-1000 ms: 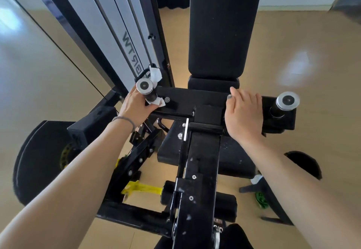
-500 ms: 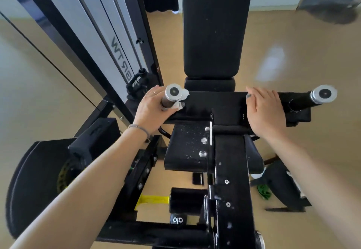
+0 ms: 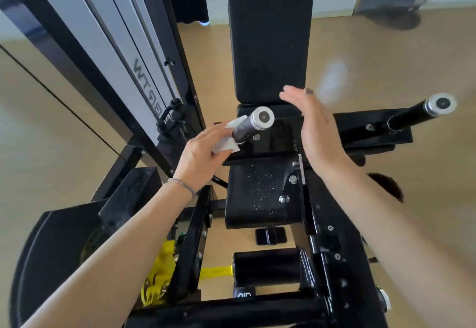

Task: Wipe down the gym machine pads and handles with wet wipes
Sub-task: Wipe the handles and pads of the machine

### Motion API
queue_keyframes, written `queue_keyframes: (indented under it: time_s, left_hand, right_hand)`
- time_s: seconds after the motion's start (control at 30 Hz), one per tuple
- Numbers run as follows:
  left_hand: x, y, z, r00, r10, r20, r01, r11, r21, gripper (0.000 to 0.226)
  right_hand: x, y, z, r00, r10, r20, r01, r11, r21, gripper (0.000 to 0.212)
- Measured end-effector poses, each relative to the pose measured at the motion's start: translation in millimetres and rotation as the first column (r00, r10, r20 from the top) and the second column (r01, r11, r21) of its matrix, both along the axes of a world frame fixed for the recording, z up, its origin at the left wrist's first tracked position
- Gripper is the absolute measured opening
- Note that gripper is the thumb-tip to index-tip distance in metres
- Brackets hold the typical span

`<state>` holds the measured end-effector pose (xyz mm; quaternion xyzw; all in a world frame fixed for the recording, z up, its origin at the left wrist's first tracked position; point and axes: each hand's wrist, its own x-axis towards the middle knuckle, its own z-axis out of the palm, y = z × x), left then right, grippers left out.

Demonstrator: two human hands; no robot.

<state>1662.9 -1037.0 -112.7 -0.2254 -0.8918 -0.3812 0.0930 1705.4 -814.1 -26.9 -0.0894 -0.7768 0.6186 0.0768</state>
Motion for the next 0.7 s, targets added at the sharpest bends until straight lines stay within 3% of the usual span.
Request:
queue_keyframes:
  time_s: [0.1, 0.27, 0.4, 0.5, 0.57, 0.63, 0.7]
  left_hand:
    - [13.9, 5.2, 9.1, 0.999, 0.001, 0.044, -0.004, 0.998, 0.06, 0.052]
    - [21.1, 35.6, 45.6, 0.989, -0.06, -0.134, 0.087, 0.975, 0.204, 0.045]
    - [23.4, 65.3, 64.2, 0.983, -0.044, -0.18, 0.091, 0.961, 0.261, 0.029]
    - [16.2, 68.6, 64.1, 0.992, -0.061, -0.108, 0.086, 0.964, 0.251, 0.014]
    - [3.3, 59.2, 52.1, 0.997, -0.079, -0.022, 0.082, 0.986, 0.145, 0.012]
    - [-9.2, 47.8, 38.4, 0.994, -0.058, 0.097, 0.059, 0.998, -0.004, 0.017]
    - [-13.7, 45.8, 34.7, 0.985, -0.042, 0.166, 0.046, 0.999, -0.02, 0.018]
  right_hand:
    - [0.3, -34.6, 11.4, 0.991, 0.124, -0.042, -0.129, 0.983, -0.129, 0.054]
    - [1.4, -55.1, 17.9, 0.984, 0.167, -0.061, -0.173, 0.978, -0.117, 0.052]
    - [0.9, -55.0, 20.6, 0.985, 0.125, -0.117, -0.12, 0.991, 0.054, 0.055]
    - [-6.2, -52.2, 24.3, 0.985, 0.127, -0.114, -0.093, 0.96, 0.264, 0.056]
    - [-11.9, -50.7, 24.1, 0.986, 0.151, -0.076, -0.11, 0.916, 0.386, 0.058]
    - [-15.3, -50.6, 22.7, 0.986, 0.163, -0.044, -0.131, 0.9, 0.416, 0.057]
    - [-17.3, -51.5, 22.0, 0.988, 0.149, -0.032, -0.121, 0.898, 0.424, 0.058]
